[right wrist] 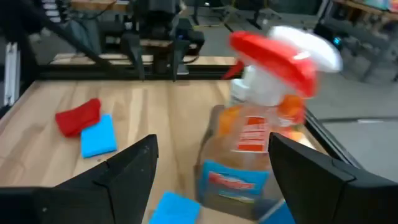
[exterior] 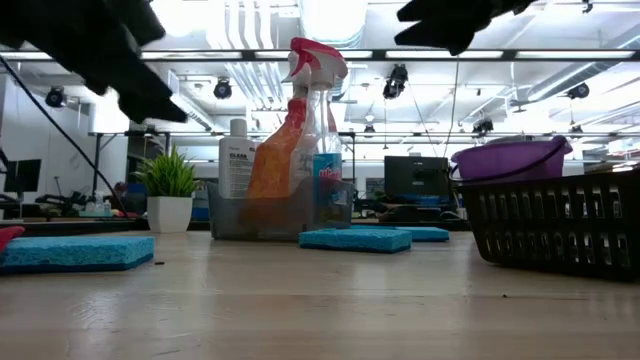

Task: Pick & Place Kitchen Items
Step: Put the red microfiber towel into the purple bucket

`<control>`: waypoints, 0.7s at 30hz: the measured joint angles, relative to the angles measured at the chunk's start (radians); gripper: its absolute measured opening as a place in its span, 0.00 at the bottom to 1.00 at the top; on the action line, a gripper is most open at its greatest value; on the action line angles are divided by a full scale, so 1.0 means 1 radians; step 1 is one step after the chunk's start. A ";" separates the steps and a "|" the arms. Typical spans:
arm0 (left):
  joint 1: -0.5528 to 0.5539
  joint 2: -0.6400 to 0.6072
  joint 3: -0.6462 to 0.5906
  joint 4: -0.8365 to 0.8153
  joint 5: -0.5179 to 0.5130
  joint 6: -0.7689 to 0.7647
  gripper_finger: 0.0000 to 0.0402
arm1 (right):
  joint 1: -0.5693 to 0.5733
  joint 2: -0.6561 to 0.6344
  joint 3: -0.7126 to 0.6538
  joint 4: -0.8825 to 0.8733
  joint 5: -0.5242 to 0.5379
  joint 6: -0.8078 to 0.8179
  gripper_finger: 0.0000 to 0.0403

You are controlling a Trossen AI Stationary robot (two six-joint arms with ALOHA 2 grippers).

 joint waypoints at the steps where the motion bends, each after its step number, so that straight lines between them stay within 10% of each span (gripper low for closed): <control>1: -0.029 0.000 0.022 -0.053 0.000 -0.028 0.66 | 0.017 0.019 -0.012 0.030 0.009 -0.010 0.75; 8: -0.250 0.032 0.120 -0.381 0.008 -0.327 0.66 | 0.087 0.177 -0.046 0.240 0.025 -0.066 0.75; 21: -0.592 0.317 0.113 -0.344 0.049 -0.831 0.66 | 0.107 0.303 0.006 0.313 0.023 -0.147 0.75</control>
